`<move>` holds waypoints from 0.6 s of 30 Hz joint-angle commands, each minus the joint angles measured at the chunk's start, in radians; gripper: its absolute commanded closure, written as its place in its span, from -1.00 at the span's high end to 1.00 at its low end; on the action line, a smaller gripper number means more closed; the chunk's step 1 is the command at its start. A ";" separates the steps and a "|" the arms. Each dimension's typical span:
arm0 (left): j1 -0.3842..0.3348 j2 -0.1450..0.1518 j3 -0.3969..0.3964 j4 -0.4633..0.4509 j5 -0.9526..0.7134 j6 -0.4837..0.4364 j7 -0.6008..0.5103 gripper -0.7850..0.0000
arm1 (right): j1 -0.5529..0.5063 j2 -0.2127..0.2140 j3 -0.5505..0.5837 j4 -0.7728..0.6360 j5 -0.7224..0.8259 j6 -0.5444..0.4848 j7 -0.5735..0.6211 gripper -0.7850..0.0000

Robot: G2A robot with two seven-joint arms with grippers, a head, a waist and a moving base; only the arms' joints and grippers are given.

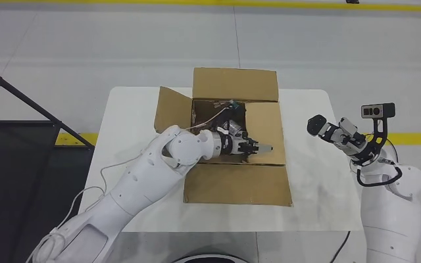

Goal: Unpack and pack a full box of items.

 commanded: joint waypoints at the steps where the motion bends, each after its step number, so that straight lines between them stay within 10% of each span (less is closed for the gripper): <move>1: -0.002 -0.005 0.002 0.009 -0.018 -0.009 0.003 1.00 | 0.000 0.000 0.000 0.000 0.000 0.000 0.000 1.00; 18: 0.031 -0.011 -0.045 -0.045 -0.030 -0.011 0.053 1.00 | -0.011 0.022 -0.033 0.113 -0.073 0.067 -0.044 1.00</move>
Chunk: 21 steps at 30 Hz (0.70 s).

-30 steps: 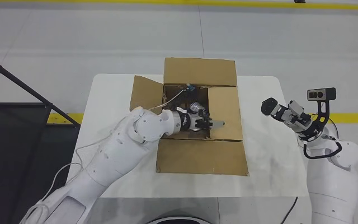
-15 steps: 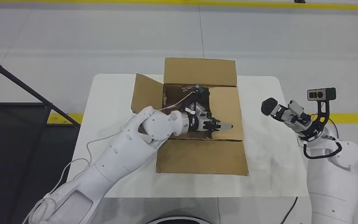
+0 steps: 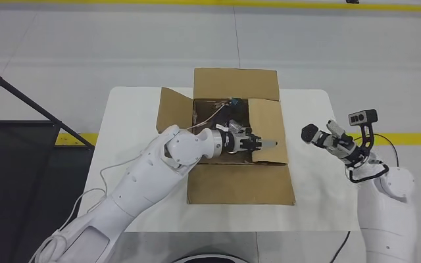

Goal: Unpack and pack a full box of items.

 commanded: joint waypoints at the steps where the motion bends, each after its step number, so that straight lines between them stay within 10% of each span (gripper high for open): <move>1: 0.007 -0.001 -0.008 -0.012 -0.002 0.003 0.014 1.00 | 0.000 0.004 -0.006 0.025 -0.011 0.008 0.000 1.00; 21: -0.021 -0.044 0.018 -0.045 -0.013 0.038 0.144 1.00 | 0.001 0.002 -0.146 0.177 0.149 -0.038 0.152 1.00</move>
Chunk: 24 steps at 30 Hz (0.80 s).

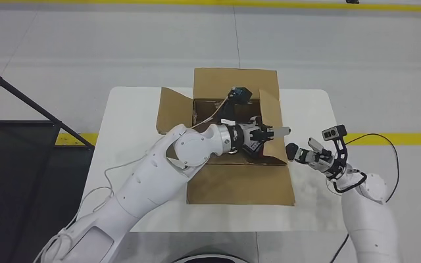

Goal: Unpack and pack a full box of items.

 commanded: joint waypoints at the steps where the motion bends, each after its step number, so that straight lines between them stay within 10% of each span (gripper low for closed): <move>1: -0.008 -0.006 0.007 0.000 0.003 0.004 0.005 1.00 | -0.004 0.001 -0.009 -0.001 0.011 -0.002 0.017 1.00; 24: -0.055 -0.070 0.074 0.042 -0.005 0.003 0.067 1.00 | -0.138 0.048 0.178 -0.162 0.088 -0.101 -0.078 1.00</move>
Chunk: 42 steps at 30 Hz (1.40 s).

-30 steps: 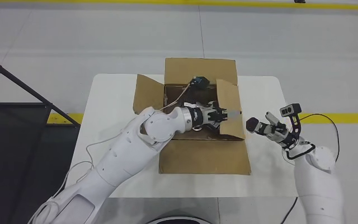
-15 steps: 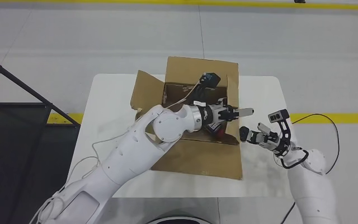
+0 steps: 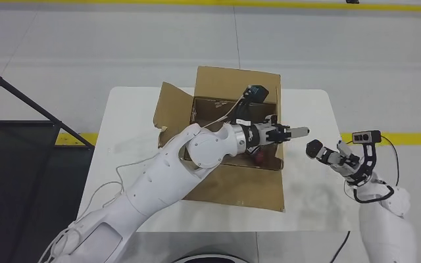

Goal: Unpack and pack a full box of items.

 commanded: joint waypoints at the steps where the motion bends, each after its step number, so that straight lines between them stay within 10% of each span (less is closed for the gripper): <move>1: -0.014 -0.013 0.021 0.026 -0.008 -0.005 0.010 1.00 | -0.024 0.005 0.038 -0.032 0.015 -0.013 -0.015 1.00; 42: -0.205 -0.240 0.209 0.462 -0.050 -0.042 -0.053 1.00 | -0.226 0.039 0.249 -0.220 0.006 -0.135 -0.297 1.00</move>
